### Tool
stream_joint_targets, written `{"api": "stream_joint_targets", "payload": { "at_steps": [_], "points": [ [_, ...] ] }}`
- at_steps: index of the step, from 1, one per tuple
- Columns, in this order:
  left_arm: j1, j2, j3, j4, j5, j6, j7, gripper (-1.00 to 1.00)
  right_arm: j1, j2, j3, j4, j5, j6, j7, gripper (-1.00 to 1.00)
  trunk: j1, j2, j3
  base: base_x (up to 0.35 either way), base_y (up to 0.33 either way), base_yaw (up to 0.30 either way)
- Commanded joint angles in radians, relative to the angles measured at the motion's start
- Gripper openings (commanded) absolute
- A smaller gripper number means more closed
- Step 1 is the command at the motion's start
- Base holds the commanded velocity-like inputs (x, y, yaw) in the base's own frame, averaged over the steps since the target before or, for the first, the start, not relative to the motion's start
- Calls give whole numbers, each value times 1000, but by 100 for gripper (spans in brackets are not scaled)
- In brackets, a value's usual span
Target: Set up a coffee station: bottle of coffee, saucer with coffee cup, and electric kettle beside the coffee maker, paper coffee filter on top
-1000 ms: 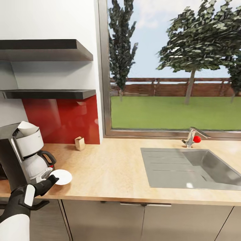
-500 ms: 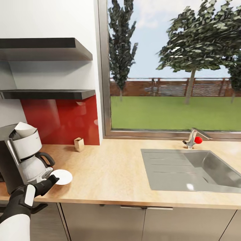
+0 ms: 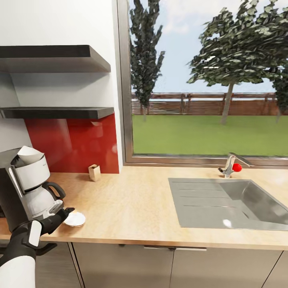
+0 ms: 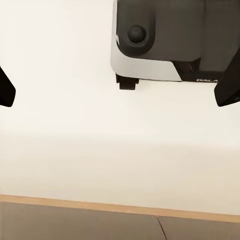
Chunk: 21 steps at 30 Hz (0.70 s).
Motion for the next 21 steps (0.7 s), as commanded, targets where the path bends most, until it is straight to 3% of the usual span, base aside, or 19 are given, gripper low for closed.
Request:
{"api": "stream_joint_targets", "payload": {
  "at_steps": [1, 10, 21],
  "points": [
    [-1, 0, 3, 0, 7, 7, 0, 100, 0, -1, 8, -2, -10, 5, 2, 100, 0, -1, 0, 0, 0, 0],
    [-1, -2, 2, 0, 6, 7, 0, 100, 0, -1, 8, -2, -9, 5, 2, 100, 0, -1, 0, -27, 8, 0],
    [-1, -2, 1, 0, 6, 8, 0, 100, 0, -1, 8, -2, -10, 5, 2, 100, 0, -1, 0, -287, 119, 0]
  ]
}}
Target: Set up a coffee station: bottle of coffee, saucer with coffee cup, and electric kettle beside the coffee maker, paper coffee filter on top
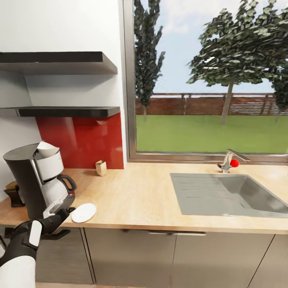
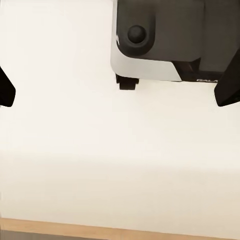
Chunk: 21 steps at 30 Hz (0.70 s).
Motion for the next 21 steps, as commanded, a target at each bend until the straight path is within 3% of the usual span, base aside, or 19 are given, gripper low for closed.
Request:
{"api": "stream_joint_targets", "payload": {
  "at_steps": [1, 13, 17, 21],
  "points": [
    [-1, 0, 3, 0, 7, 7, 0, 100, 0, -1, 8, -2, -9, 5, 2, 100, 0, -1, 0, -311, 131, 0],
    [0, -6, 2, 0, 8, 8, -1, 100, 0, -1, 8, -2, -10, 5, 2, 100, 0, -1, 0, -301, 120, 0],
    [4, -9, -1, 2, 9, 8, -7, 100, 0, -1, 8, -2, -10, 5, 2, 100, 0, -1, 0, -92, 35, 0],
    [42, -23, -5, 8, 9, 6, -15, 100, 1, -1, 8, -2, -10, 5, 1, 100, 0, -1, 0, -21, 8, 0]
  ]
}}
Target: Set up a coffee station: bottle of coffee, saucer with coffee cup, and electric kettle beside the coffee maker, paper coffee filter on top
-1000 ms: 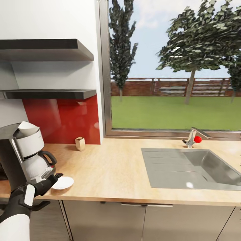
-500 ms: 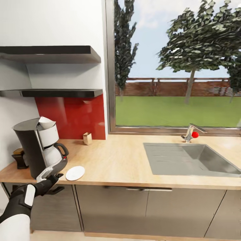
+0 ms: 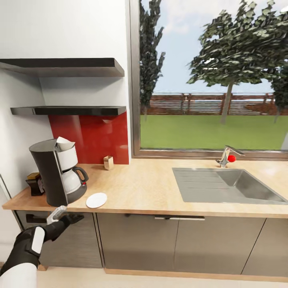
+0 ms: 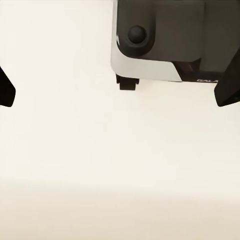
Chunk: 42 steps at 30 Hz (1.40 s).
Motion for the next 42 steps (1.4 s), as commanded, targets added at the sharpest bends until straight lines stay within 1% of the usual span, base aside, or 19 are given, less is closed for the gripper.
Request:
{"api": "stream_joint_targets", "payload": {
  "at_steps": [1, 4, 6, 9, 15, 17, 18, 20, 23, 24, 26, 27, 29, 30, 32, 33, 34, 36, 42],
  "points": [
    [20, -9, 2, 3, 6, 6, -3, 100, 0, -1, 8, -1, -10, 5, 2, 100, 0, -1, 0, -8, 3, 0],
    [75, -23, -2, 7, 2, 5, -7, 100, 0, -1, 8, -1, -9, 5, 1, 100, 0, -1, 0, -4, 2, 0],
    [118, -20, -4, 8, 1, 1, -12, 100, 0, -1, 8, -1, -9, 5, 1, 100, 0, -1, 0, -2, 1, 0],
    [202, -9, -5, 6, 0, -59, -35, 100, 0, -1, 9, -1, -9, 5, 1, 100, 0, -1, 0, 0, 0, 0],
    [381, 29, -19, 25, -26, -342, -100, 100, 5, -1, 8, 0, -9, 5, 0, 100, 0, -1, 0, 0, 0, 0],
    [437, 34, -27, 44, -66, -472, -109, 100, 8, -1, 8, -1, -9, 4, -1, 100, 0, -1, 0, 0, 0, 0],
    [448, 34, -29, 50, -77, -506, -110, 100, 8, -1, 8, -1, -9, 4, -1, 100, 0, -1, 0, 0, 0, 0],
    [490, 36, -32, 100, -149, -685, -113, 100, 11, -1, 8, -2, -10, 4, -2, 100, 0, -1, 0, 0, 0, 0],
    [514, 39, -32, 200, -287, -872, -108, 100, 12, 0, 8, -2, -10, 4, -4, 100, 0, -1, 0, 0, 0, 0],
    [516, 39, -33, 214, -315, -892, -106, 100, 12, 0, 8, -2, -10, 4, -4, 100, 0, -1, 0, 0, 0, 0],
    [520, 39, -33, 256, -443, -938, -96, 100, 13, -1, 8, -1, -10, 4, -5, 100, 0, -1, 0, 0, 0, 0],
    [521, 39, -33, 263, -478, -944, -92, 100, 13, -2, 7, -1, -10, 4, -5, 100, 0, -1, 0, 0, 0, 0],
    [522, 37, -32, 289, -611, -958, -71, 100, 18, -6, 7, -1, -11, 3, -5, 100, 0, -1, 0, 0, 0, 0],
    [522, 36, -32, 296, -641, -960, -64, 100, 19, -6, 6, -1, -12, 3, -5, 100, 0, -1, 0, 0, 0, 0],
    [522, 33, -31, 333, -739, -965, -27, 100, 27, -7, 6, -2, -13, 2, -5, 100, 0, -1, 0, 0, 0, 0],
    [522, 32, -32, 344, -758, -965, -16, 100, 29, -6, 7, -2, -13, 2, -5, 100, 0, -1, 0, 0, 0, 0],
    [522, 29, -32, 379, -801, -965, 21, 100, 31, -5, 6, -2, -14, -5, -5, 100, 0, -1, 0, 0, 0, 0],
    [522, 27, -33, 427, -831, -965, 73, 100, 34, -2, 6, -2, -15, -20, -5, 100, 0, -1, 0, 0, 0, 0],
    [521, 31, -32, 519, -849, -963, 185, 100, 36, -1, 6, -2, -15, -42, -4, 100, 0, -1, 0, 0, 0, 0]
  ]
}}
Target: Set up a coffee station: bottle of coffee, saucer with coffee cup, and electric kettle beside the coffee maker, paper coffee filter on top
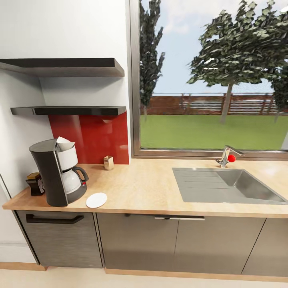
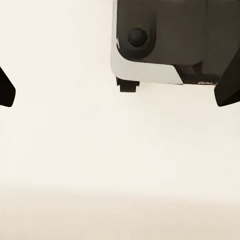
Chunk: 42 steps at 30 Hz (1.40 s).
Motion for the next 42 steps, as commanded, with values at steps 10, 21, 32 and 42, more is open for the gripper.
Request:
{"api": "stream_joint_targets", "payload": {
  "at_steps": [10, 21, 32, 42],
  "points": [
    [1, -3, 17, 119, -1, -4, 43, 100, 3, -1, 7, -2, -12, 1, 4, 100, 0, -1, 0, 0, 0, 0],
    [1, -1, 19, 153, 1, -3, 46, 100, 3, -6, 4, -1, -77, 6, 5, 100, 0, -1, 2, 0, 0, -124],
    [1, 4, 22, 168, 4, 15, 51, 100, 3, -12, 3, -1, -106, 6, 7, 100, 0, -1, 3, 0, 0, -294],
    [1, -3, 20, 169, 1, 118, 149, 100, 3, -13, 4, -1, -107, 5, 6, 100, 0, -1, 3, 0, 0, -299]
  ]
}}
